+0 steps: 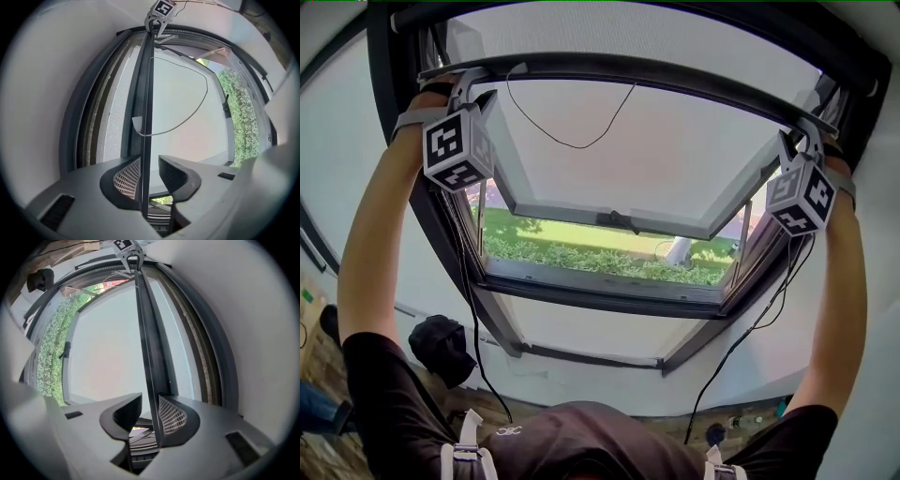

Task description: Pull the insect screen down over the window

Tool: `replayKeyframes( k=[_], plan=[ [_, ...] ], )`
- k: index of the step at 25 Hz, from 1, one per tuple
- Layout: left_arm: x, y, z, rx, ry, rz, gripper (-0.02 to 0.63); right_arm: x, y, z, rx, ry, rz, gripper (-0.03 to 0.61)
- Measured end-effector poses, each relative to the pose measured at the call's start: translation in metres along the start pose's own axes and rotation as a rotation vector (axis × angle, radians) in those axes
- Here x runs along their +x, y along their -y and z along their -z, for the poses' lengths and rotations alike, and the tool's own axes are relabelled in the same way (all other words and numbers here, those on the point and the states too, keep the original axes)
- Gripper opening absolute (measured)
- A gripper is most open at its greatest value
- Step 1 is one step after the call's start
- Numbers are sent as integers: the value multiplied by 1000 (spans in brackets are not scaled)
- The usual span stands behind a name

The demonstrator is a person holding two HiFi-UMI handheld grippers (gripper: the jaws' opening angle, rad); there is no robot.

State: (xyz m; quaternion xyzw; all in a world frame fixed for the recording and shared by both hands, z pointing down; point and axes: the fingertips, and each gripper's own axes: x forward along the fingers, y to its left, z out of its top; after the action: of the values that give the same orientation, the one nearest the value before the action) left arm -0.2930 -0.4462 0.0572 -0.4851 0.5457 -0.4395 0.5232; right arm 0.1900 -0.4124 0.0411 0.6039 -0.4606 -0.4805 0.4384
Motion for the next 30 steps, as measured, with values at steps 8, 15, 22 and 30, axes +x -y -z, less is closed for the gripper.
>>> replayKeyframes(
  k=[8, 15, 22, 30],
  plan=[
    [-13, 59, 2, 7, 12, 80, 141, -13, -54, 11, -11, -16, -70, 118],
    [-19, 117, 5, 32, 7, 166, 138, -22, -109, 19, -31, -17, -141, 108],
    [-31, 153, 5, 38, -5, 252, 133, -31, -145, 30, -31, -41, -198, 110],
    [-48, 246, 11, 56, -27, 405, 123, -52, -235, 42, -34, -44, -351, 110]
  ],
)
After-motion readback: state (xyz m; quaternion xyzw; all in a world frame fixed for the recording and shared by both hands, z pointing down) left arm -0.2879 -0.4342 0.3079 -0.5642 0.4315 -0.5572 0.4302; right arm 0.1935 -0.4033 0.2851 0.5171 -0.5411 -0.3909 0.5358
